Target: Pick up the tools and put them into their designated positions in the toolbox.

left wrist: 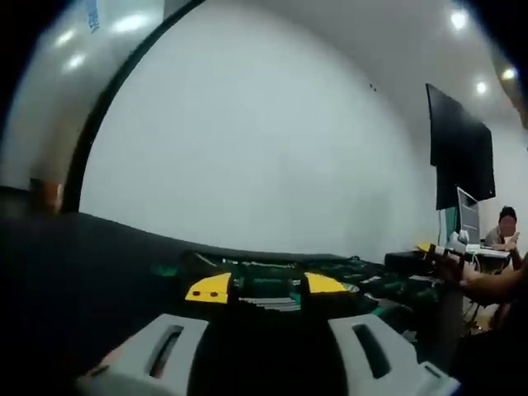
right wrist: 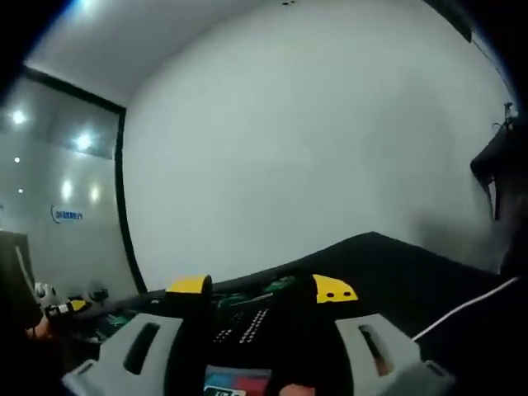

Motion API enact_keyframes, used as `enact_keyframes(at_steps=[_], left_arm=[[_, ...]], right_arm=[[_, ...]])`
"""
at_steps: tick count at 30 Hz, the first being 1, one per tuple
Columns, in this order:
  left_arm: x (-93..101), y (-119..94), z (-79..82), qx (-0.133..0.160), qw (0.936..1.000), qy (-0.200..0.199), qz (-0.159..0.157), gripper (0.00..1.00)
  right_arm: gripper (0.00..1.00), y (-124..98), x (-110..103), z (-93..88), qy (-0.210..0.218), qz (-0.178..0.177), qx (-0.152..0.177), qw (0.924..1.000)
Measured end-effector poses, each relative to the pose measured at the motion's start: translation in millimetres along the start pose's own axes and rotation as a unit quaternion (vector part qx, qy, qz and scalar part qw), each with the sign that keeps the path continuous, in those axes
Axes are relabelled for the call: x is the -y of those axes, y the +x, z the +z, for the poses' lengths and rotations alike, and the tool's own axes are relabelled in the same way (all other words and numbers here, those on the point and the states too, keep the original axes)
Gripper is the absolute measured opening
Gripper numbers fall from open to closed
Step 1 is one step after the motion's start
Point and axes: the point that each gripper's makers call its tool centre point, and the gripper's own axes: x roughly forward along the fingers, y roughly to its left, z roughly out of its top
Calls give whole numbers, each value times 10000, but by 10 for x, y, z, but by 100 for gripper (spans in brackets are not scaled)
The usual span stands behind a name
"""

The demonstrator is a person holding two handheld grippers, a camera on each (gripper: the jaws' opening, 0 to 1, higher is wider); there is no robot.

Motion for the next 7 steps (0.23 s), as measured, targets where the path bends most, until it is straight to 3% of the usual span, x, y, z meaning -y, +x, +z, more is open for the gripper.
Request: enact_keyframes(at_steps=[7], left_arm=[[49,21,-62,-154,9998,109,61,30]], right_arm=[[44,-21,-66,-28,-238,19,-50,9997]])
